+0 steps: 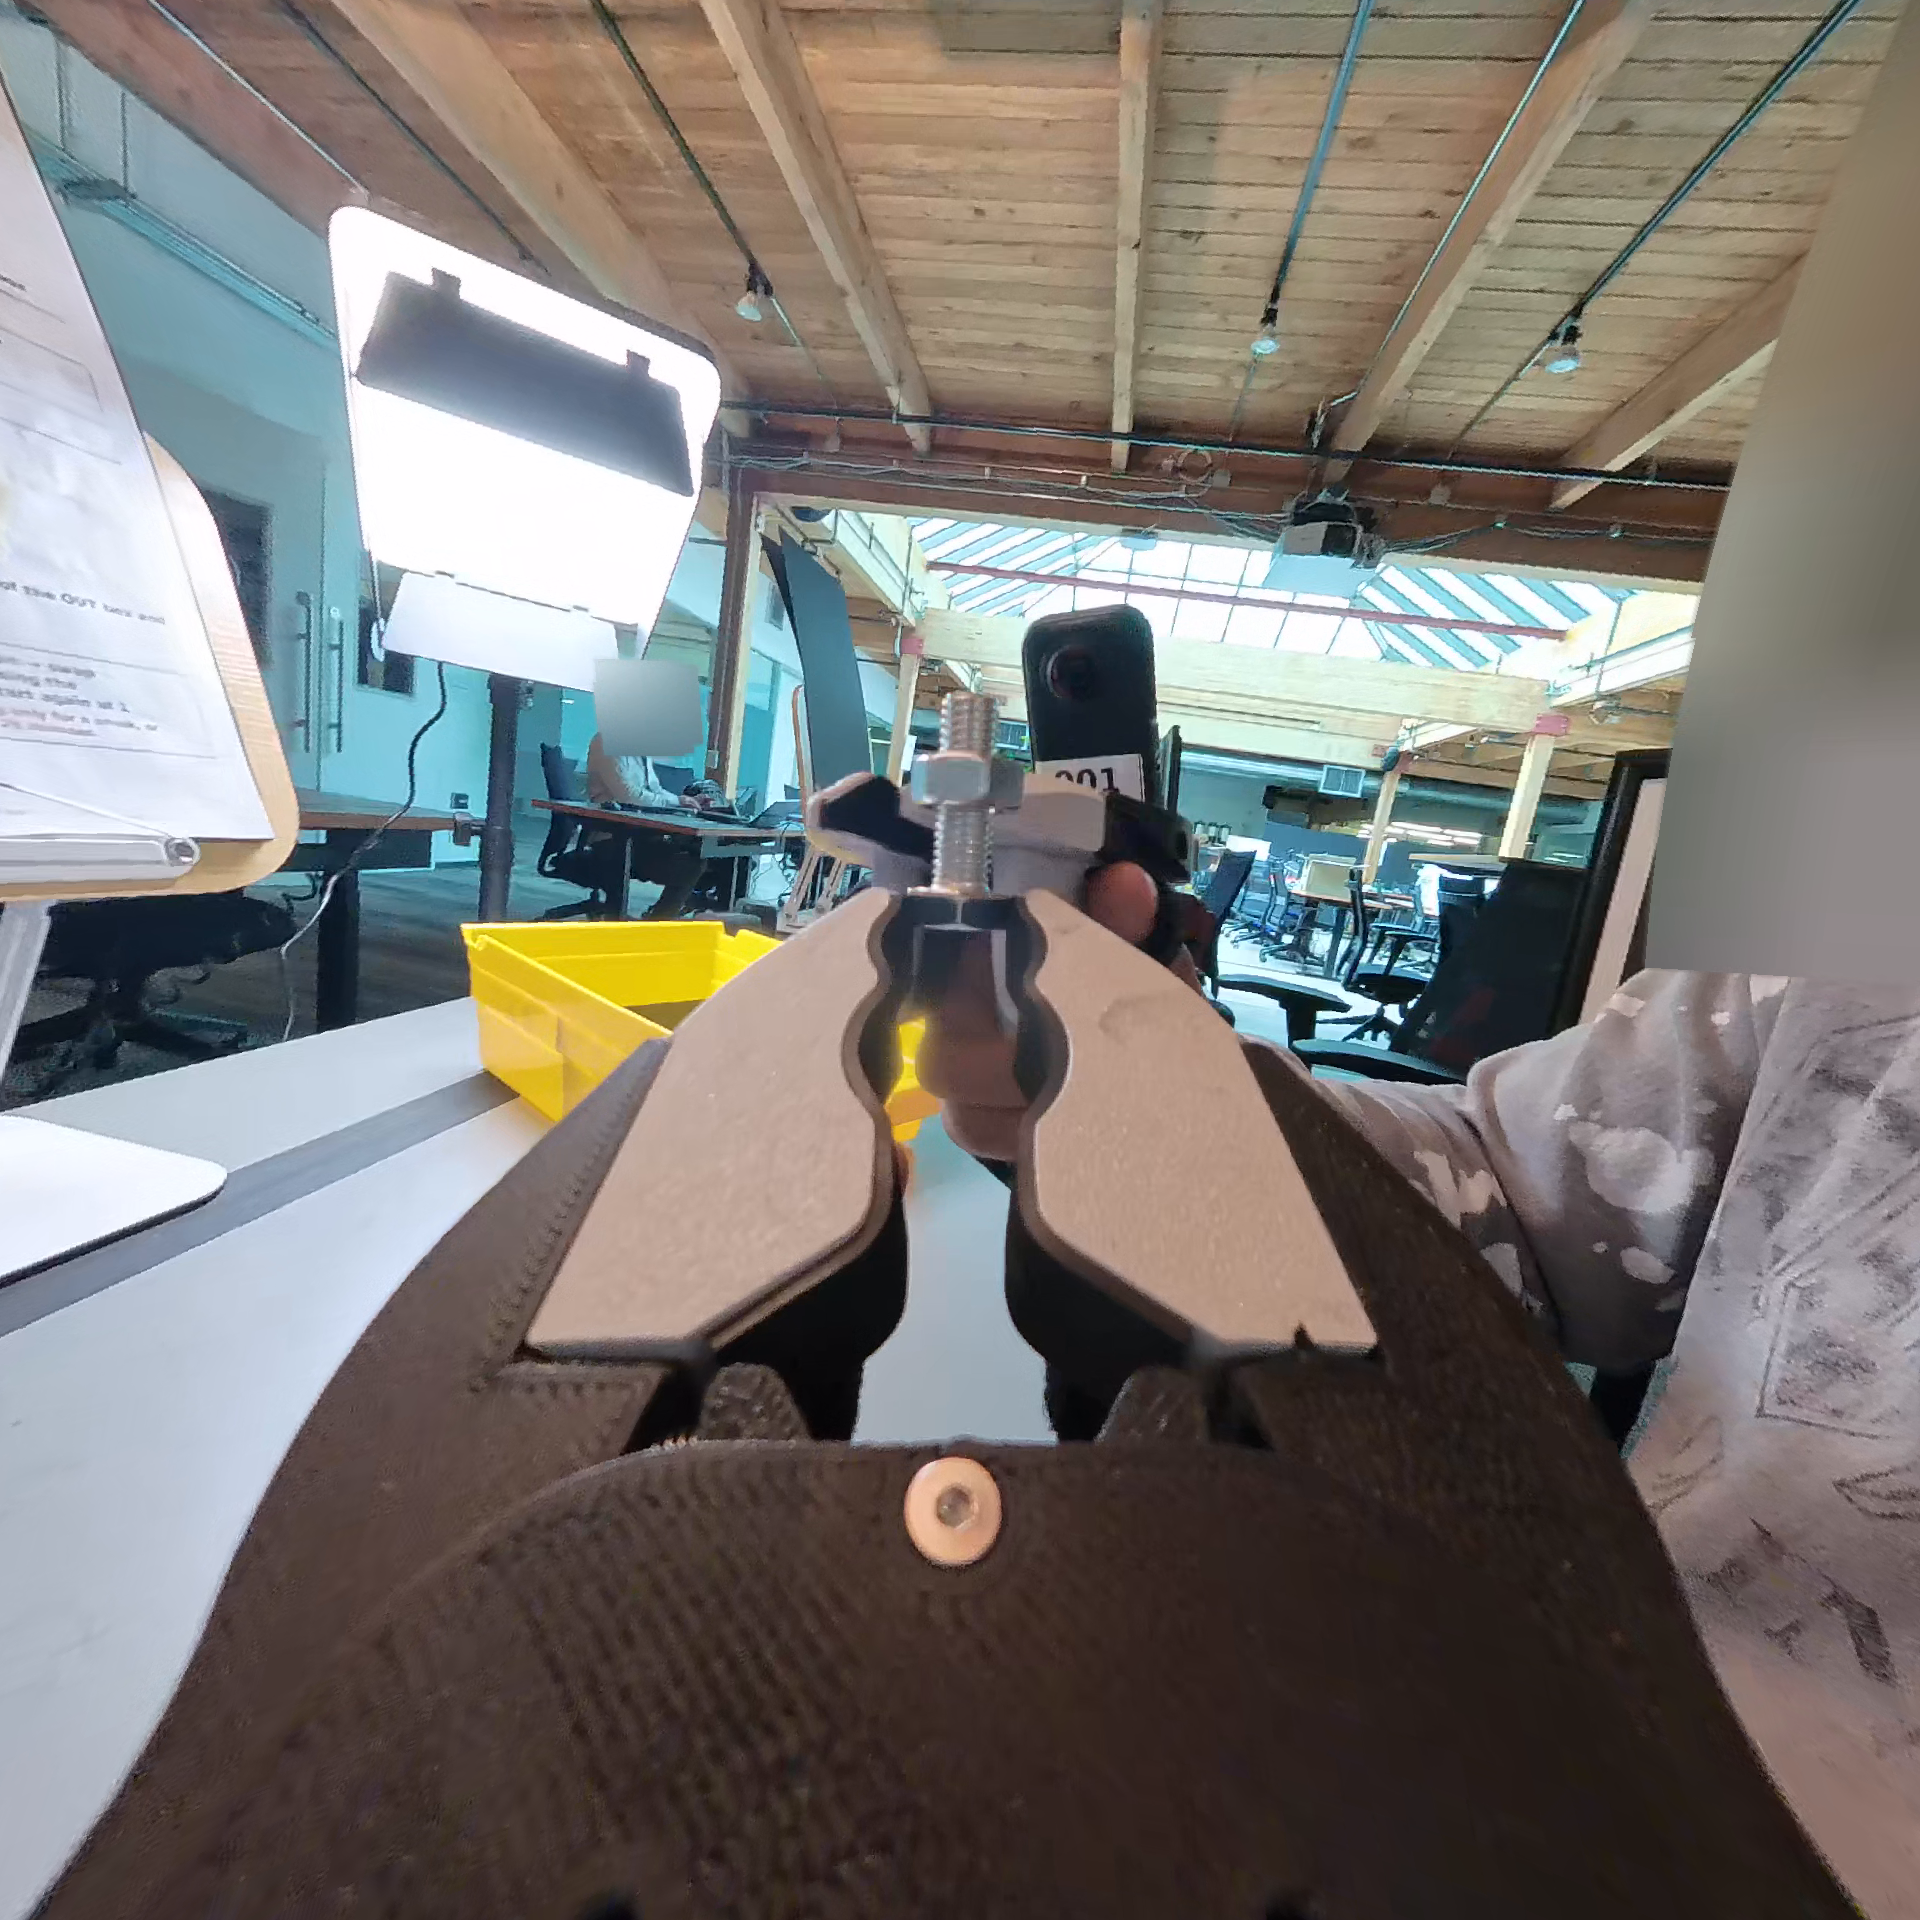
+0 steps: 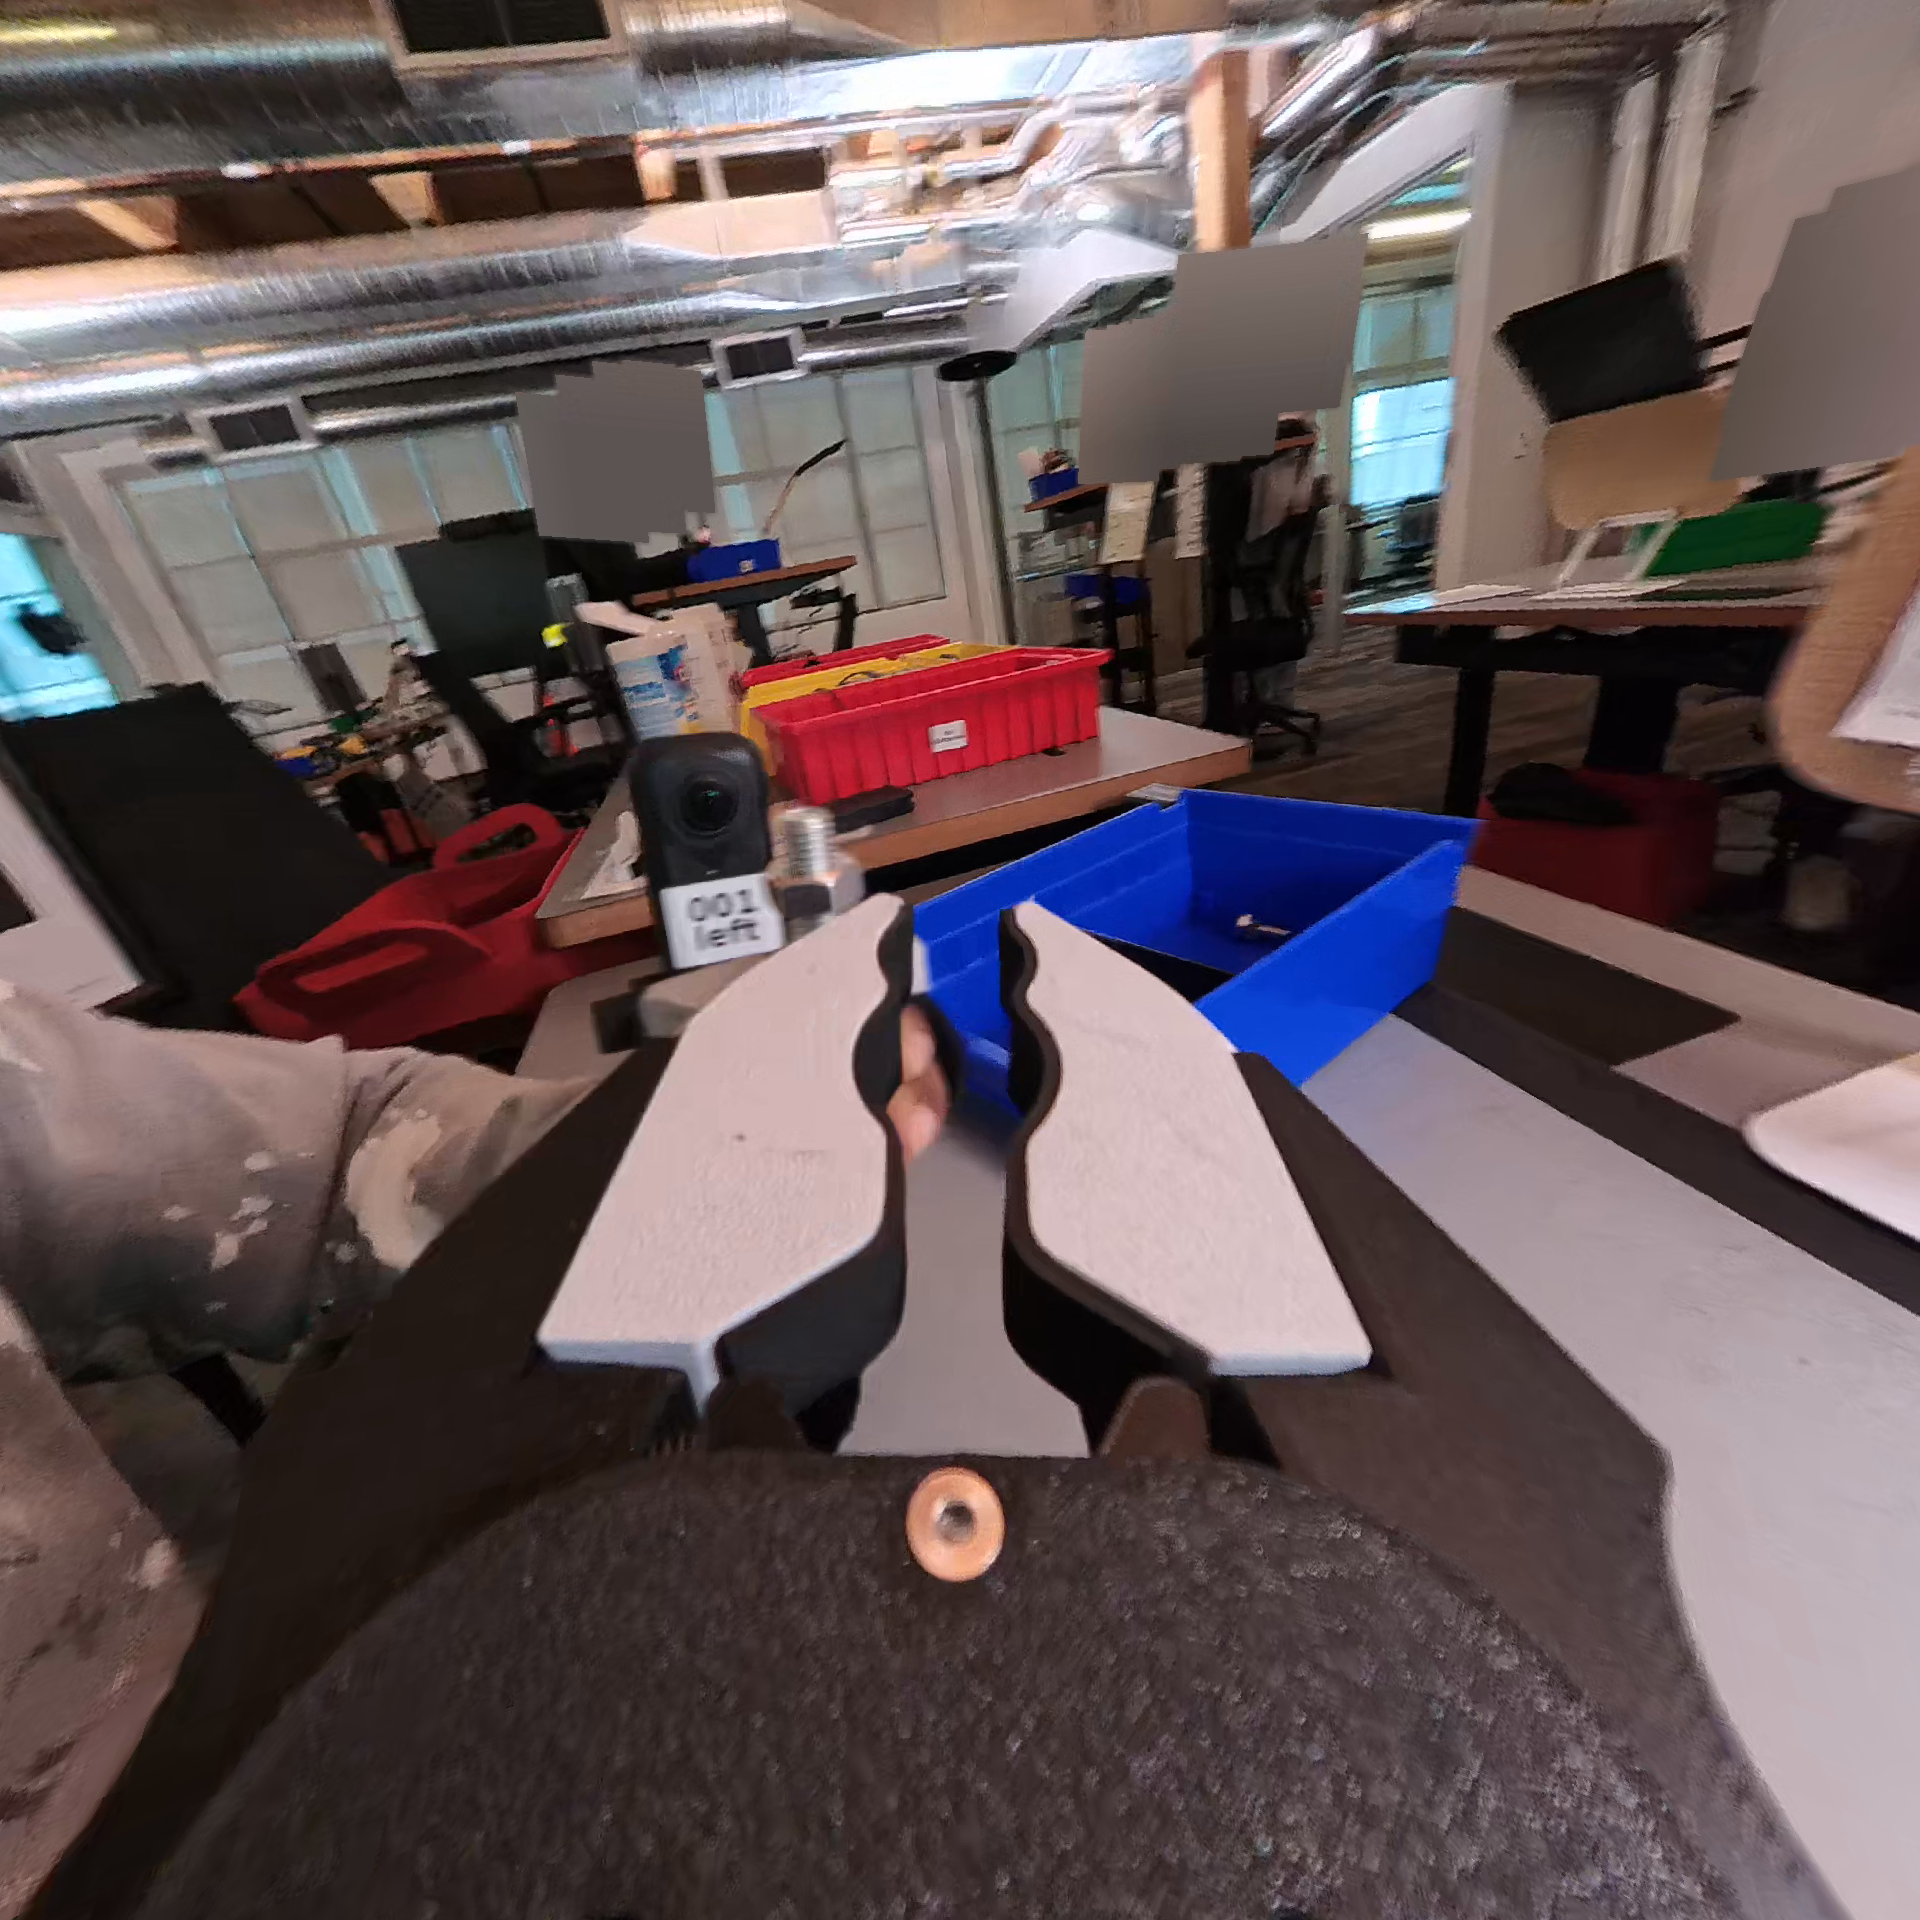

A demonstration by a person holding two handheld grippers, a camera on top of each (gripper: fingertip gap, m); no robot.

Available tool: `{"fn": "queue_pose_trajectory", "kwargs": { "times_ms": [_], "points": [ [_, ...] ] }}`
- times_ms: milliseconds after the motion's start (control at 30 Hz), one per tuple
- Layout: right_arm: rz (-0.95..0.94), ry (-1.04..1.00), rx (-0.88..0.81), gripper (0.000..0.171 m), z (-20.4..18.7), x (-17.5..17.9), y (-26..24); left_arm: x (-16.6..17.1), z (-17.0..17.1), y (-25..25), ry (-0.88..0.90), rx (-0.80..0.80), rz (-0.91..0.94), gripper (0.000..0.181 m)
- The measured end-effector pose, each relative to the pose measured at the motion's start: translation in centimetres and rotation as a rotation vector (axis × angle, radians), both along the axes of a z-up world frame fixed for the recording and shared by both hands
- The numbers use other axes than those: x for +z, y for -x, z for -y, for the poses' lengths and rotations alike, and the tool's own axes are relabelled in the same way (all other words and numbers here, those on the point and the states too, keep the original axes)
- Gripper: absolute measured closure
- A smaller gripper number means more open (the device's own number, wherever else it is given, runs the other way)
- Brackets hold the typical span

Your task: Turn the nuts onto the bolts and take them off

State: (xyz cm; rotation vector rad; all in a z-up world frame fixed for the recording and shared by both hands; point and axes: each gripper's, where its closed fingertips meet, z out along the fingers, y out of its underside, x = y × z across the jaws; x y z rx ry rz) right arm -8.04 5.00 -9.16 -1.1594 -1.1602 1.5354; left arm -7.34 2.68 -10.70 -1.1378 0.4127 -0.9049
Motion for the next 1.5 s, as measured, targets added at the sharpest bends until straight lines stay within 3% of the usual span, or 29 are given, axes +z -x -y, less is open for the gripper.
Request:
{"fn": "queue_pose_trajectory", "kwargs": {
  "times_ms": [67, 200, 300, 367, 400, 600, 700, 767, 800, 1000, 1100, 1133, 1233, 1400, 1467, 1500],
  "points": [
    [-0.003, -0.003, -0.023, 0.155, -0.8, 0.0, -0.3, 0.2, 0.0, 0.0, -0.01, 0.017, -0.013, 0.163],
    [-0.006, -0.02, 0.051, 0.138, 1.2, 0.3, 0.0, -0.4, -0.3, -0.1, 0.008, 0.015, -0.014, 0.164],
    [-0.002, -0.033, 0.051, 0.137, 1.5, 0.1, 0.3, -0.3, -0.2, -0.3, 0.009, 0.016, -0.017, 0.164],
    [-0.006, 0.005, -0.011, 0.159, -0.1, 0.1, 0.0, 0.0, 0.0, 0.0, -0.002, 0.001, 0.0, 0.163],
    [-0.01, 0.006, -0.038, 0.16, -0.9, 0.1, -0.2, 0.1, 0.1, 0.0, -0.007, 0.009, -0.007, 0.163],
    [0.004, -0.021, 0.069, 0.132, 1.7, 0.2, 0.2, -0.4, -0.3, -0.2, 0.008, 0.013, -0.016, 0.163],
    [0.004, -0.027, 0.049, 0.135, 1.4, 0.1, 0.4, -0.3, -0.2, -0.2, 0.011, 0.017, -0.016, 0.163],
    [-0.006, 0.013, -0.004, 0.155, 0.0, 0.2, 0.1, 0.0, 0.0, 0.1, 0.002, 0.006, 0.002, 0.163],
    [-0.01, 0.01, -0.024, 0.156, -0.6, 0.1, -0.1, 0.1, 0.0, 0.1, -0.004, 0.012, -0.006, 0.163],
    [0.004, -0.019, 0.062, 0.133, 1.8, 0.2, 0.4, -0.4, -0.2, -0.3, 0.006, 0.01, -0.017, 0.163],
    [0.006, -0.007, 0.042, 0.137, 1.1, 0.1, 0.3, -0.3, -0.2, -0.1, 0.01, 0.013, -0.005, 0.163],
    [0.009, 0.015, 0.006, 0.151, 0.2, 0.1, 0.2, -0.1, 0.0, 0.1, 0.0, 0.0, 0.003, 0.163],
    [0.003, 0.016, -0.02, 0.146, -0.7, 0.1, -0.1, 0.1, 0.1, 0.0, -0.009, 0.008, -0.01, 0.163],
    [0.009, -0.001, 0.053, 0.131, 1.6, 0.3, 0.5, -0.3, -0.1, -0.3, -0.002, 0.01, -0.023, 0.163],
    [0.013, 0.022, 0.05, 0.132, 1.2, 0.2, 0.4, -0.2, -0.1, 0.0, -0.003, 0.023, -0.018, 0.163],
    [0.018, 0.055, 0.029, 0.146, 0.5, 0.2, 0.3, -0.1, 0.0, 0.1, -0.013, 0.012, -0.013, 0.163]
  ]
}}
